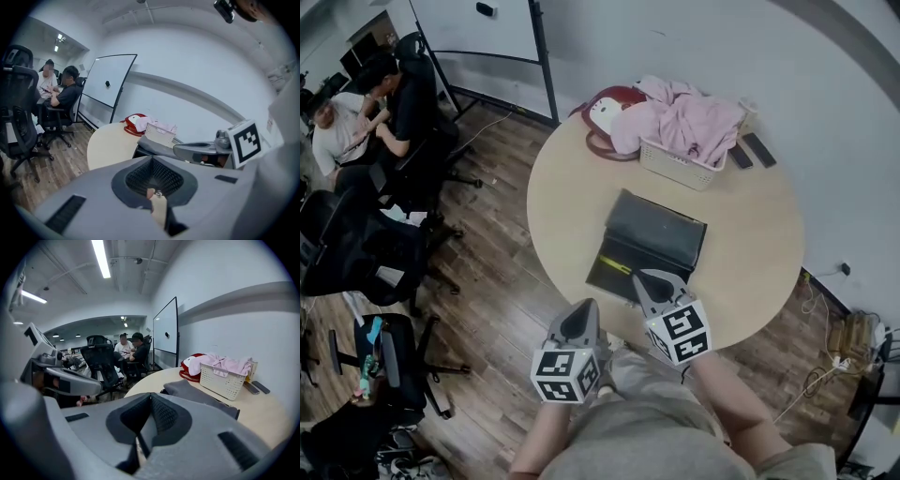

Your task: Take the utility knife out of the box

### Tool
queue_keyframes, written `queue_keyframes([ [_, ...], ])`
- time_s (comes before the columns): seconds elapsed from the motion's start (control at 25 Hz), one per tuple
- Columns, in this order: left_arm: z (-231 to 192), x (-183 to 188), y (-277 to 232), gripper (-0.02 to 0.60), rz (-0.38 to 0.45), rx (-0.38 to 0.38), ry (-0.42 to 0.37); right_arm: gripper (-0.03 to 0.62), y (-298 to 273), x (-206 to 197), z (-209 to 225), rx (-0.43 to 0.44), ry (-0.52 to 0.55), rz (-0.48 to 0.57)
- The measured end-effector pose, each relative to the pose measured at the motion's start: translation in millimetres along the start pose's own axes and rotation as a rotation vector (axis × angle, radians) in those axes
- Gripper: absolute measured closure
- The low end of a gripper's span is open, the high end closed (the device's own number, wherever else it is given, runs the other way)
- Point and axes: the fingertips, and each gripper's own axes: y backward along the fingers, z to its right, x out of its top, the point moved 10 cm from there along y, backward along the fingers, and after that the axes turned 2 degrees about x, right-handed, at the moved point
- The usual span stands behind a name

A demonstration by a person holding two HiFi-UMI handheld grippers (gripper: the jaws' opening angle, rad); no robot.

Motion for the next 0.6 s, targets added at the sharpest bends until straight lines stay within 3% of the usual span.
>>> queue_keyframes([
  [0.44, -6, -2, -20, 0.578, -0.036, 0.051, 0.029, 0.592, -65, -35, 31, 0.078, 0.04, -0.226],
  [0.6, -7, -2, -24, 0.578, -0.044, 0.059, 0.033, 0.591, -87, -49, 35, 0.148, 0.041, -0.336],
])
